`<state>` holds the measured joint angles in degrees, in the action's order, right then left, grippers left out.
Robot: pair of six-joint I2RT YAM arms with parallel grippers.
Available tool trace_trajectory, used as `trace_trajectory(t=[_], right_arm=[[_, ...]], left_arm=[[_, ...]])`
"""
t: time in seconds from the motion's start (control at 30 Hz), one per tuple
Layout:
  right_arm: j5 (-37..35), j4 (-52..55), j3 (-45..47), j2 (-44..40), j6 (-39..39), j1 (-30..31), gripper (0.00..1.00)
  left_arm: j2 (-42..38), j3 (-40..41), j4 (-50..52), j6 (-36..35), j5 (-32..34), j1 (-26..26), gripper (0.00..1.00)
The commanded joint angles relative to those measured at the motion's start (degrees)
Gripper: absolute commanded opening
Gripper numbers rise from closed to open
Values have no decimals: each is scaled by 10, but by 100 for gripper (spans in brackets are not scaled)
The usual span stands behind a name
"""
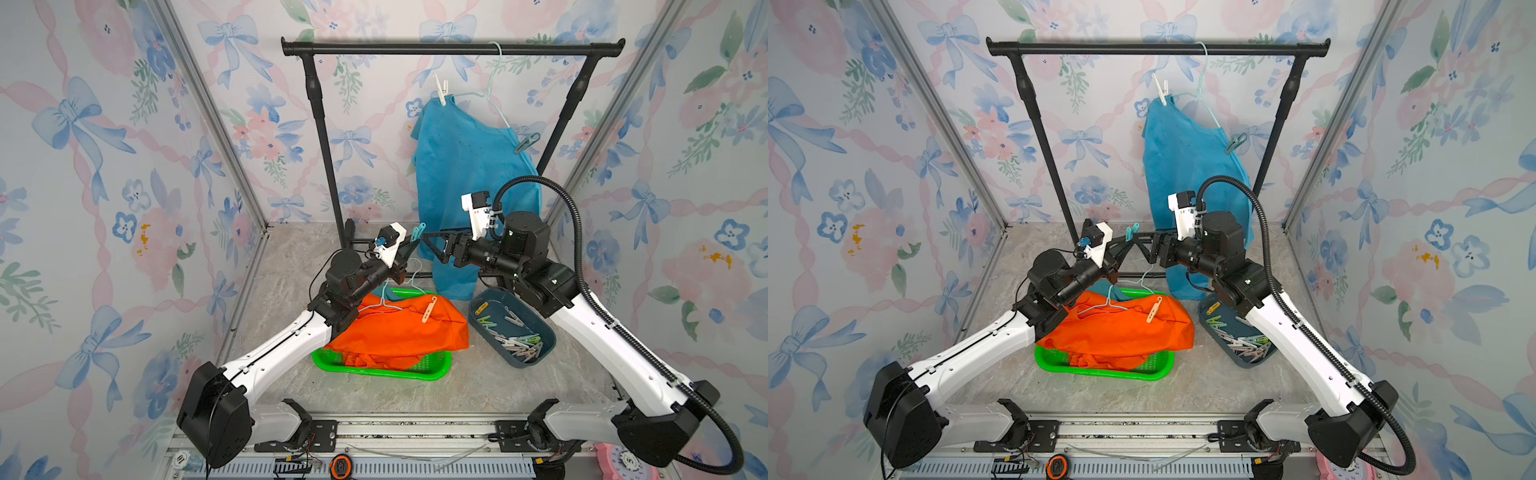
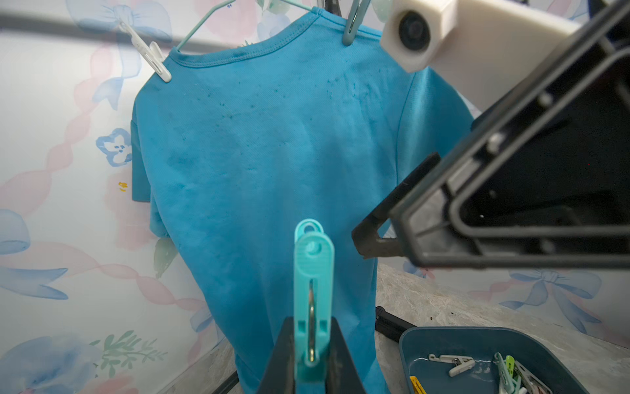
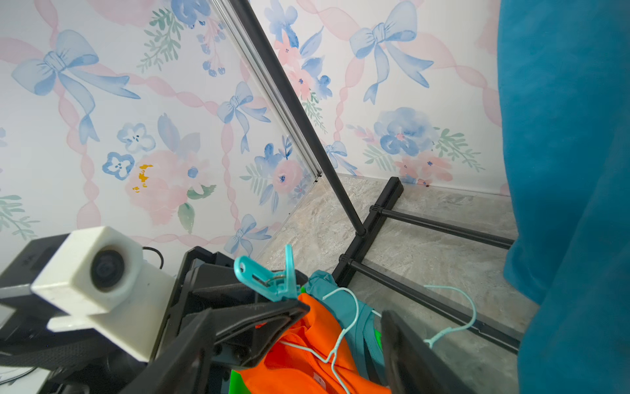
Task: Use clothespins to secure the t-shirt on both sides of the hanger
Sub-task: Open the clothespin.
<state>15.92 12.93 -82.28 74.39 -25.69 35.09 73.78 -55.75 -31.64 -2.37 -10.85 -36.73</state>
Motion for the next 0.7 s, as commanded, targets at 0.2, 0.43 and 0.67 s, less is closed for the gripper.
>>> trace_trajectory(t=[0.2, 0.43, 0.67], right_arm=[[-46, -11, -49, 45, 30, 37, 70], [-77, -13, -58, 59, 35, 52, 57], [-94, -20, -57, 59, 31, 53, 46]], left_arm=[[3, -17, -5, -6, 9, -8, 6], [6, -17, -6, -4, 10, -10, 6], [9, -12, -6, -4, 13, -12, 6]])
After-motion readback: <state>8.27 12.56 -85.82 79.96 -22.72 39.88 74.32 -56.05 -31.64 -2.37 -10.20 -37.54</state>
